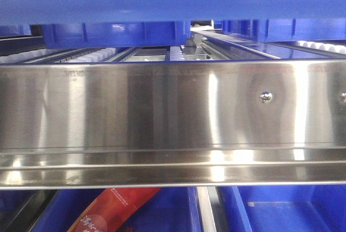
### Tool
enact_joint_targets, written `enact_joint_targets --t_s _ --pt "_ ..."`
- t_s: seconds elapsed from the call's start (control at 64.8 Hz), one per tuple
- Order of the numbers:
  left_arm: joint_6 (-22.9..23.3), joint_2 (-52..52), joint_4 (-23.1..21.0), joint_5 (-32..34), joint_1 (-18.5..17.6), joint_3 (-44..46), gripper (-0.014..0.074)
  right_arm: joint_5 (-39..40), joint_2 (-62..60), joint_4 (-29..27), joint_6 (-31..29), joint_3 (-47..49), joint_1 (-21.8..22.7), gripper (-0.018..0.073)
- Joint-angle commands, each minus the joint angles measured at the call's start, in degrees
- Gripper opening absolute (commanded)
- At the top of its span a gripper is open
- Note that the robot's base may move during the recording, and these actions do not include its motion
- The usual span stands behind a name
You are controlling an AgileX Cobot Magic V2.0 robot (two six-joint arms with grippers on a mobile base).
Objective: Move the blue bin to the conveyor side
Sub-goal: 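Lift the blue bin with both grippers and pull it off the rollers, then hold the bin with both grippers while backing away from the shelf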
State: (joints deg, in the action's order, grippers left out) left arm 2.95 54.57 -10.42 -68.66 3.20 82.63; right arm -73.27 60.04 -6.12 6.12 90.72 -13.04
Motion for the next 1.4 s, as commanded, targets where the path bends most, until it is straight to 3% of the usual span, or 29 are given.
enact_joint_targets --t_s 0.0,1.388 --pt "-0.79 -0.98 3.16 5.46 0.07 0.58 -0.0017 5.57 -1.32 4.47 -1.15 0.54 0.30 -0.0078" --pt "-0.79 -1.37 3.15 5.46 0.07 0.58 -0.0017 5.66 -1.32 4.47 -1.15 0.54 0.30 -0.0078"
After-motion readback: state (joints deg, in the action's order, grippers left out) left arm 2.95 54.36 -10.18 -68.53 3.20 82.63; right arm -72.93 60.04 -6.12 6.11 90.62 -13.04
